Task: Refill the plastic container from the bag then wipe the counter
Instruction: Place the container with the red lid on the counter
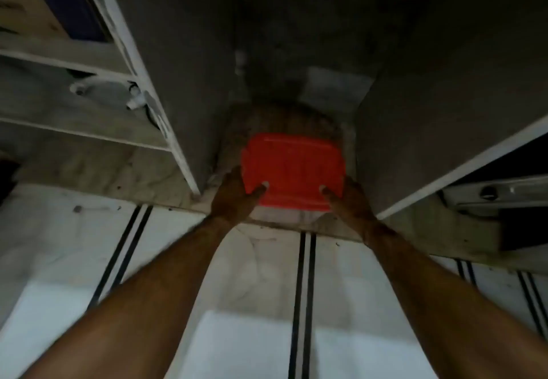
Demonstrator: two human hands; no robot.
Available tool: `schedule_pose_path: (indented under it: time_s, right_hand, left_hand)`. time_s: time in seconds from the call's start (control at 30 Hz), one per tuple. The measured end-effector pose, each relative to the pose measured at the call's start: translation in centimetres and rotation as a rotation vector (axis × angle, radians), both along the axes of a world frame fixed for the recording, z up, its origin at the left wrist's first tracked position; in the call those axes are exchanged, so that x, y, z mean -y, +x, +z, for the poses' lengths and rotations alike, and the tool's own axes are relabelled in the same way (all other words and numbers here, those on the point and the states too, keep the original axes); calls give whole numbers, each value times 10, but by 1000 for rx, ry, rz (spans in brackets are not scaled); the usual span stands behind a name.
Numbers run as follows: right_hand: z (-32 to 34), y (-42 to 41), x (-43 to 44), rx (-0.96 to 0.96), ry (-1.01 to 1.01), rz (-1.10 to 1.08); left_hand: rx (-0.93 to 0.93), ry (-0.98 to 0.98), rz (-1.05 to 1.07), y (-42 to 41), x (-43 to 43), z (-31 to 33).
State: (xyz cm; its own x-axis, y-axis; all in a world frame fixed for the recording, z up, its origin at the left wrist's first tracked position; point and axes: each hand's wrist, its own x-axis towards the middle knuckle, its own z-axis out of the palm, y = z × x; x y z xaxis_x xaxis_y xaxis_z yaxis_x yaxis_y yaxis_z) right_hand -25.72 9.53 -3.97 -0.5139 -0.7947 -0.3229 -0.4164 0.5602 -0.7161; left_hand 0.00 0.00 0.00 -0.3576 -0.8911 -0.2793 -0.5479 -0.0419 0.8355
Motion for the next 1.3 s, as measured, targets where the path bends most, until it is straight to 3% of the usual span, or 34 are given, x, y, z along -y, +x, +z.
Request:
schedule_pose_path:
  time_s: [0.1,0.27,0.37,0.53,0.8,1.0,1.13,1.3]
  right_hand:
    - [-37,-20,20,60,-42,-83]
    - [-83,-40,43,188,-84,-264]
    - [-107,-50,41,276,-55,-334]
    - [-45,-9,6,410,-93,-400]
    - [142,70,-81,468,-152,-561]
    - [312,113,-162,471,-85,-448]
    - [419,128,-196,426,-139,-450]
    - [541,144,-215,365,-245,-462]
  left_hand:
    - [-65,5,72,-18,25,-39]
    - [-198,270,204,-35,50,-78]
    - [-221,319,204,-28,62,-95]
    - [-241,362,199,-5,39,-64]
    - [-153,335,415,50,-45,99]
    - [-119,205,443,100,-132,274]
    - [-30,178,480,115,-162,382]
    - [-77,111,459,125,-169,506]
